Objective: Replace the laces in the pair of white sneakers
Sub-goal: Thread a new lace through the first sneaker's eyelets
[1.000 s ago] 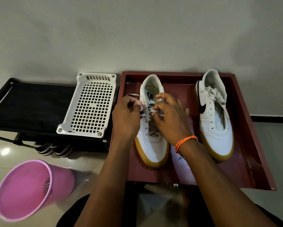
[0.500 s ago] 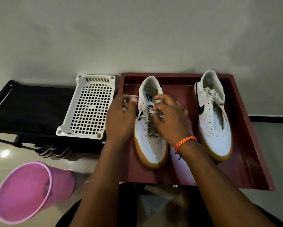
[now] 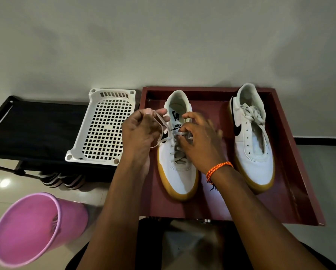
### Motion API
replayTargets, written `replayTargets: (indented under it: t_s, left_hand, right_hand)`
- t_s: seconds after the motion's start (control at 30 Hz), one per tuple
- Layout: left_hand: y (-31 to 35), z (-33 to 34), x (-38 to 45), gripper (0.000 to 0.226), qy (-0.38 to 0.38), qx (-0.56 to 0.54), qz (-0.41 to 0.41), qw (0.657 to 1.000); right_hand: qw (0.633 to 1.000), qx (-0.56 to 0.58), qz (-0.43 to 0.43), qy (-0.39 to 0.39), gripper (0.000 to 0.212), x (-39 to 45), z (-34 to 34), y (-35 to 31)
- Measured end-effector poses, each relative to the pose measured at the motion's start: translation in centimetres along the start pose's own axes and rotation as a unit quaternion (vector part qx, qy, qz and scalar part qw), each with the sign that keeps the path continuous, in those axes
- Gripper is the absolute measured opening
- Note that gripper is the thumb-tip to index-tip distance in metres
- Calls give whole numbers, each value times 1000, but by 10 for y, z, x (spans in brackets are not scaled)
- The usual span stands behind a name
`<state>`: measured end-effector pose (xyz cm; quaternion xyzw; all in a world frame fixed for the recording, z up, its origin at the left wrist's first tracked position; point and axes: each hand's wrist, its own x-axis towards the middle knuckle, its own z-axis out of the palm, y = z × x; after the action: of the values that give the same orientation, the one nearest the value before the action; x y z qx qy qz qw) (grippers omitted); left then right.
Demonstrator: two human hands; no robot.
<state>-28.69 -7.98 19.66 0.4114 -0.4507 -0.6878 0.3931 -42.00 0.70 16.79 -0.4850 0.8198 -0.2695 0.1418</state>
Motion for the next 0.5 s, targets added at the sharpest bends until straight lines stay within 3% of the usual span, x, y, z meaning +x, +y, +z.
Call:
replayTargets:
  t_s: [0.13, 0.23, 0.27, 0.33, 0.4, 0.43, 0.5]
  left_hand:
    - [8, -4, -1, 18, 7, -157, -11, 988]
    - [11, -8, 0, 18, 34, -178, -21, 983]
    - [9, -9, 1, 15, 58, -126, -20, 990]
    - [-1, -13, 6, 10, 95, 132, 36, 986]
    - [-14, -14, 7, 18, 52, 402, 105, 908]
    - [-19, -11, 5, 23, 25, 467, 116, 876]
    - [-25, -6, 3, 23, -4, 487, 125, 865]
  right_hand:
    - [1000, -8, 2, -6, 10, -1, -1, 1]
    - [1000, -1, 3, 1, 9, 0, -1, 0]
    - [1000, 3, 5, 2, 7, 0, -1, 0]
    - [1000, 9, 10, 1, 7, 0, -1, -1]
    - [1000, 9, 7, 3, 7, 0, -1, 0]
    - [1000, 7, 4, 5, 7, 0, -1, 0]
    - [1000, 3, 3, 5, 7, 0, -1, -1]
